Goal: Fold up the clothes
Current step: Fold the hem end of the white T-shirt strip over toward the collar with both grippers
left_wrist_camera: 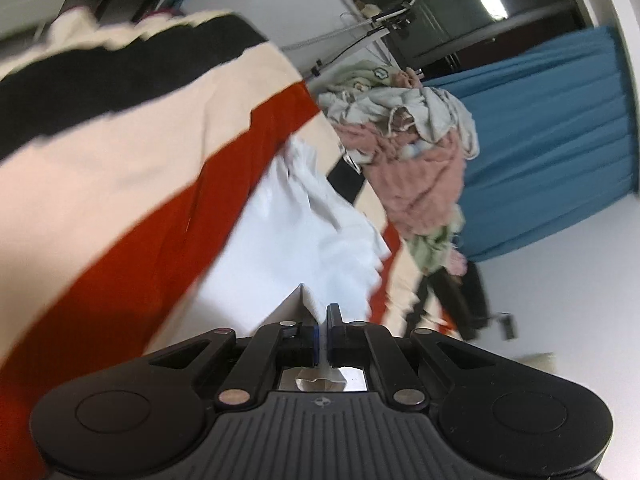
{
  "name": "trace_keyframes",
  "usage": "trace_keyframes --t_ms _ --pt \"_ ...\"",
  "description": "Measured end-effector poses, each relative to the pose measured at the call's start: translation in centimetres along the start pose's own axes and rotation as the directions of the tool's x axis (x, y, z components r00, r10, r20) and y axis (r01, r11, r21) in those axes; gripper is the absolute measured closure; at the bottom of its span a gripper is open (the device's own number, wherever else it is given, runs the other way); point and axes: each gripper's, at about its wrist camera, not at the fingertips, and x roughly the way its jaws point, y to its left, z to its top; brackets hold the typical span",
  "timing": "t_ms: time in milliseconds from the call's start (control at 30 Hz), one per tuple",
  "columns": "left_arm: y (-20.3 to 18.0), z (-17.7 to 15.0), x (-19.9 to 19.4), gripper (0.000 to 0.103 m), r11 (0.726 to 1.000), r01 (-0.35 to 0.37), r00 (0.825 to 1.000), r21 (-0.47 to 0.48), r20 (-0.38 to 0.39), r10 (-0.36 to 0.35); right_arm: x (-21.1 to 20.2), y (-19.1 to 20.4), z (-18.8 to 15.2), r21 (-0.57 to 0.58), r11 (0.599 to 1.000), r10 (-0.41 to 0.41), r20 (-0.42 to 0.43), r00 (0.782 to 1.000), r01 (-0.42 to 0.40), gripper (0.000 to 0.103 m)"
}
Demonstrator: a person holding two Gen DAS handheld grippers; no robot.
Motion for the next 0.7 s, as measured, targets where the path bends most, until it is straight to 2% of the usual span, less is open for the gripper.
trace_keyframes --t_ms 133,267,467,600,700 --pt "-0.6 1.5 4.6 0.099 0.990 -0.027 0.998 0.136 0.063 0.018 5.7 -0.2 1.8 -0.053 0.998 -0.015 0.010 1.000 0.015 0.094" --pt "-0.6 1.4 8.7 0.099 0.957 -0.080 0.992 0.280 0.116 0.049 10.0 -1.6 2.9 -0.162 0.987 0.016 0.035 0.999 -0.010 0.094" --pt "2.0 0.8 14.5 0.099 0.920 -0.173 0.985 0.352 0.076 0.156 14.7 -2.8 3.0 -0.250 0.966 -0.064 0.030 0.998 0.069 0.094" --pt "2.7 0.5 15.6 0.099 0.901 -0.186 0.982 0.391 0.052 0.180 16.2 -2.5 2.5 -0.324 0.938 -0.118 0.030 0.993 0.122 0.093" --pt "1.8 -0.1 15.3 0.095 0.864 -0.208 0.977 0.458 0.064 0.201 16.2 -1.9 2.2 -0.367 0.919 -0.138 0.038 0.990 0.142 0.093"
